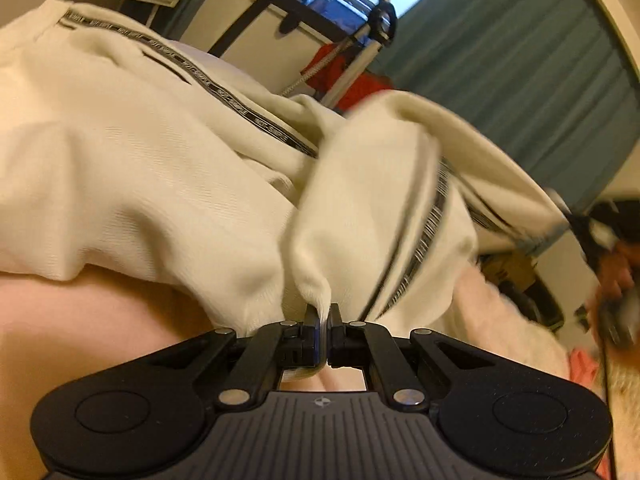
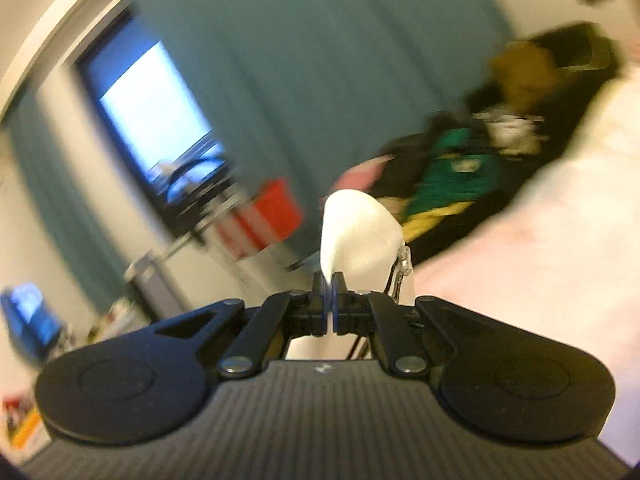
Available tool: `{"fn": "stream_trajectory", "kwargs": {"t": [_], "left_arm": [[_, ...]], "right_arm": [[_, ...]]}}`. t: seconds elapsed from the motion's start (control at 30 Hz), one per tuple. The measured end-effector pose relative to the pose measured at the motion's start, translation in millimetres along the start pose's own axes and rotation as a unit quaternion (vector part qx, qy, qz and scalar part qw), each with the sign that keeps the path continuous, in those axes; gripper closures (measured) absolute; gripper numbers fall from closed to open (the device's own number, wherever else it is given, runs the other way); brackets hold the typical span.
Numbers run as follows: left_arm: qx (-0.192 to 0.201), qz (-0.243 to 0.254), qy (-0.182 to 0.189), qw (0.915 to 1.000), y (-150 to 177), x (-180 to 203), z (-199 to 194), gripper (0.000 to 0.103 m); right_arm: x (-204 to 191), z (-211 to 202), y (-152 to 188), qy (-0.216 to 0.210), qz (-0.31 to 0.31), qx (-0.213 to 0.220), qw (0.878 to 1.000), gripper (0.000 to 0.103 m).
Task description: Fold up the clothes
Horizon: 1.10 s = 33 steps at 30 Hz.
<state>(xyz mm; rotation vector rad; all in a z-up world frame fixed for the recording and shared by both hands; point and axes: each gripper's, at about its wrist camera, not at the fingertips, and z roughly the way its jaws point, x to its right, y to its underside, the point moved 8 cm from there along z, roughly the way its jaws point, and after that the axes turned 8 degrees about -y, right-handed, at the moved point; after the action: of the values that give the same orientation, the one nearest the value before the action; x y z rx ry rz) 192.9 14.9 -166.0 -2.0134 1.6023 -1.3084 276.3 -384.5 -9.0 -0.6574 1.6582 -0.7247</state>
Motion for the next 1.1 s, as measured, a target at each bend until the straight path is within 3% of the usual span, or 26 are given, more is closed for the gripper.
{"fn": "stream_trajectory", "kwargs": {"t": [0.17, 0.23, 0.3, 0.37, 0.53, 0.57, 0.63, 0.67, 0.7, 0.87, 0.93, 1.0, 1.1], "left_arm": [[-0.006, 0.075, -0.015, 0.997, 9.7, 13.8, -2.0, 0.099], [-0.011, 0.1, -0.022, 0.9947, 25.7, 16.0, -9.1, 0.099], [-0.016, 0.123, -0.032, 0.9917, 43.1, 14.1, -21.7, 0.099], [-0.022, 0.135, -0.043, 0.9897, 52.3, 10.5, -26.5, 0.099], [-0.03, 0.121, -0.053, 0.9908, 60.1, 11.5, -35.6, 0.098], [-0.03, 0.115, -0.054, 0.9914, 63.1, 13.2, -39.8, 0.098], [-0.029, 0.109, -0.054, 0.9921, 61.6, 16.1, -44.2, 0.098], [-0.028, 0.11, -0.055, 0.992, 60.3, 19.0, -46.5, 0.098], [-0.026, 0.111, -0.056, 0.9918, 60.2, 20.3, -47.4, 0.098], [-0.024, 0.117, -0.064, 0.9908, 59.8, 24.5, -46.0, 0.098], [-0.024, 0.118, -0.065, 0.9907, 60.2, 25.4, -45.6, 0.097], [-0.024, 0.118, -0.065, 0.9906, 60.6, 25.5, -45.7, 0.096], [-0.022, 0.115, -0.065, 0.9909, 60.4, 25.6, -45.7, 0.096]], "right_arm": [[131.5, -93.6, -8.3, 0.1, 0.1, 0.038, 0.989, 0.098], [179.2, -123.3, -3.9, 0.126, 0.166, 0.041, 0.977, 0.098], [220.5, -146.2, 3.1, 0.131, 0.258, 0.043, 0.956, 0.098], [244.4, -158.5, 10.7, 0.124, 0.306, 0.037, 0.943, 0.098], [263.8, -153.2, 34.2, 0.111, 0.365, 0.007, 0.924, 0.094], [267.1, -151.7, 38.9, 0.109, 0.376, 0.001, 0.92, 0.092], [273.8, -148.9, 48.3, 0.104, 0.398, -0.011, 0.911, 0.077], [277.0, -147.5, 52.9, 0.101, 0.409, -0.017, 0.907, 0.062], [279.1, -144.7, 54.6, 0.094, 0.415, -0.017, 0.905, 0.057], [287.3, -120.7, 46.9, 0.094, 0.364, -0.024, 0.927, 0.06], [290.6, -111.0, 43.6, 0.094, 0.341, -0.028, 0.935, 0.067], [293.9, -101.2, 40.1, 0.095, 0.317, -0.032, 0.943, 0.085], [289.1, -98.3, 37.9, 0.092, 0.299, -0.023, 0.949, 0.097]]}}
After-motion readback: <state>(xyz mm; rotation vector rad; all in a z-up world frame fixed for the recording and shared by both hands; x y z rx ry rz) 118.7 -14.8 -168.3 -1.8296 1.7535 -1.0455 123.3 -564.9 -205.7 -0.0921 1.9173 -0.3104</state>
